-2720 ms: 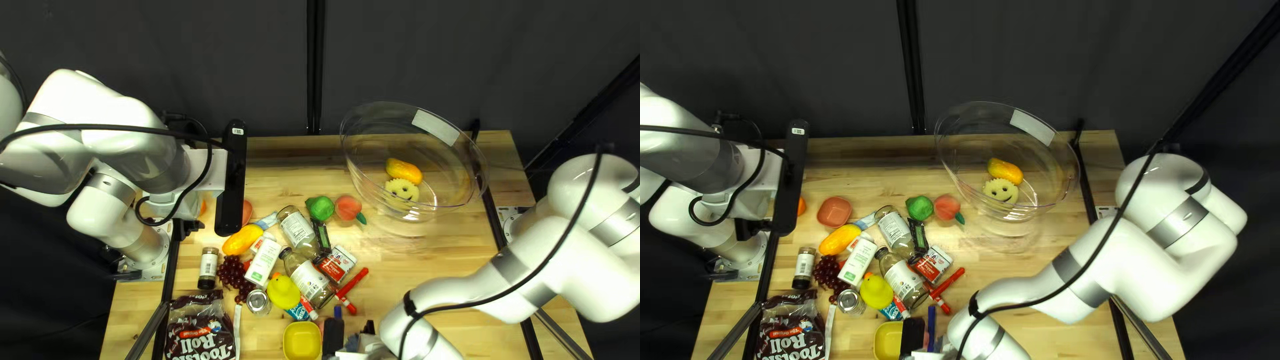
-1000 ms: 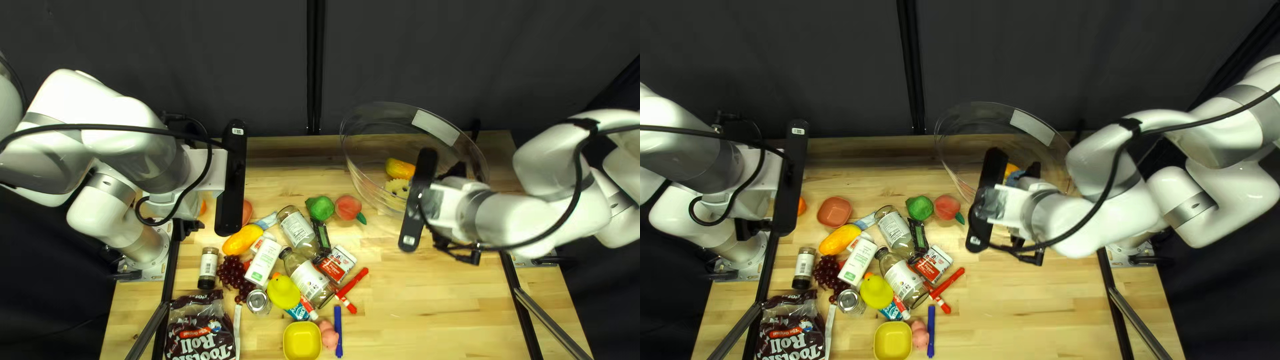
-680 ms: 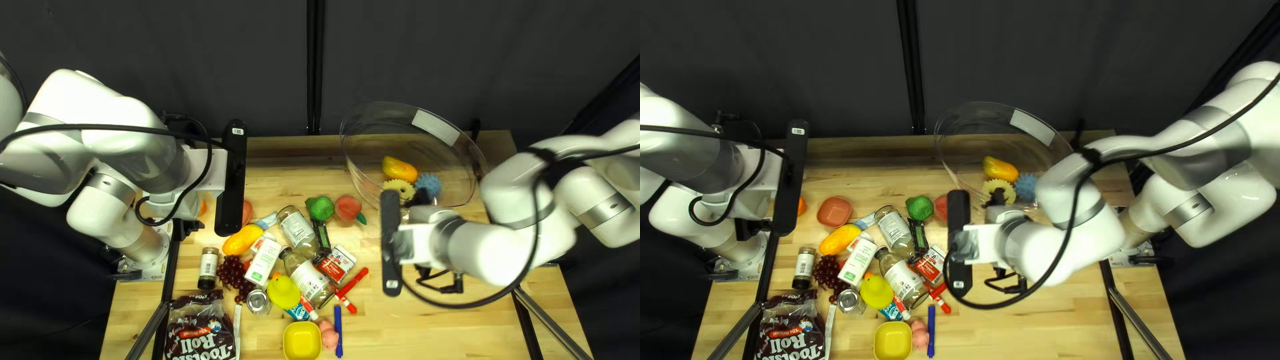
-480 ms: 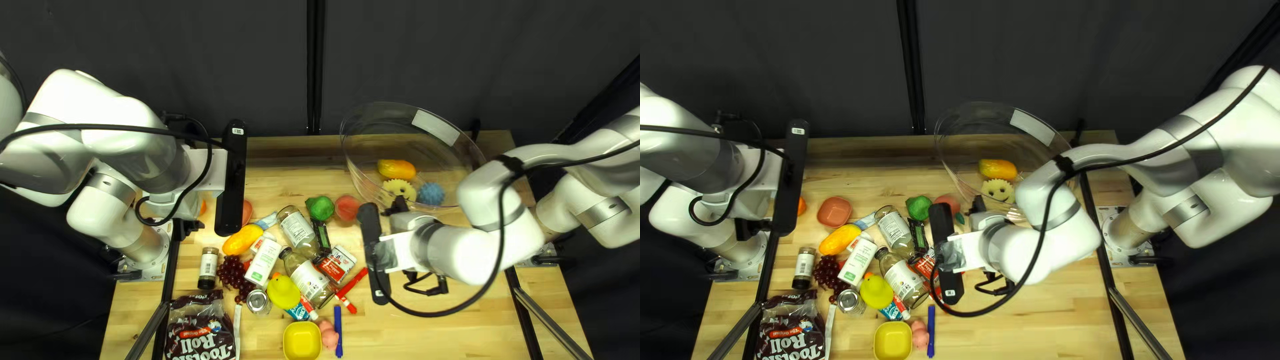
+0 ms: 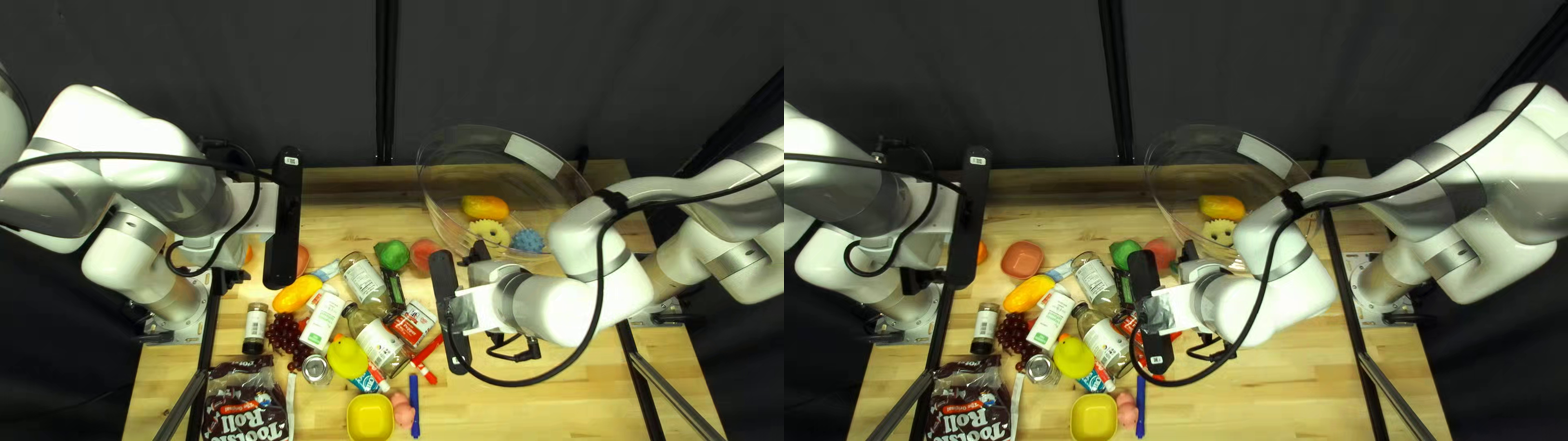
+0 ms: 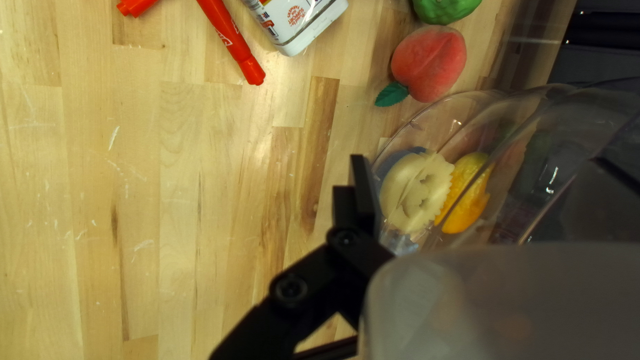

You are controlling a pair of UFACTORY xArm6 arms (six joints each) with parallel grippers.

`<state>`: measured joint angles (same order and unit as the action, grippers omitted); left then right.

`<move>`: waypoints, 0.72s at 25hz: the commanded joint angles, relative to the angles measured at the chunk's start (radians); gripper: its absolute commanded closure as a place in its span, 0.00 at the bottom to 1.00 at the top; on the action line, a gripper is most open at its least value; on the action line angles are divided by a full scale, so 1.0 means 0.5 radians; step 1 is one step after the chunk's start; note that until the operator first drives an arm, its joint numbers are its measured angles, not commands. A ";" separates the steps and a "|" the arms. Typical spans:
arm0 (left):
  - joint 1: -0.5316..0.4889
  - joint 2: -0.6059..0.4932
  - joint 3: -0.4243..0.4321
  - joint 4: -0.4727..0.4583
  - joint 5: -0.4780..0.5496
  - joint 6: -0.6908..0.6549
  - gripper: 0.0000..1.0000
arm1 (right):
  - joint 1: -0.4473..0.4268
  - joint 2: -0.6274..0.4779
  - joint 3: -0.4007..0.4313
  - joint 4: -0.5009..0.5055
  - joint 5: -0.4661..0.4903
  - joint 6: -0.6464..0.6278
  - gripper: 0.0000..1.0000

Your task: Pick up trash and place into trash bin

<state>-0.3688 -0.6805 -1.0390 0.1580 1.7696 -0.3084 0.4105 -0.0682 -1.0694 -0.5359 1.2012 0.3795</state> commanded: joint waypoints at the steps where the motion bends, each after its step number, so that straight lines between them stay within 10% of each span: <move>1: 0.000 0.000 0.000 0.000 0.000 0.000 0.00 | -0.037 0.079 -0.017 0.008 0.031 -0.203 0.00; 10: 0.000 0.000 0.000 0.000 0.000 0.000 0.00 | -0.302 0.309 0.078 -0.162 -0.298 -0.739 0.00; 18: 0.000 0.000 0.000 0.000 0.000 0.000 0.00 | -0.422 0.724 -0.222 -0.181 -0.139 -0.897 0.00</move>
<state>-0.3688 -0.6805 -1.0390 0.1580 1.7696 -0.3084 0.2167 0.2418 -1.1326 -0.6257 1.1008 -0.0432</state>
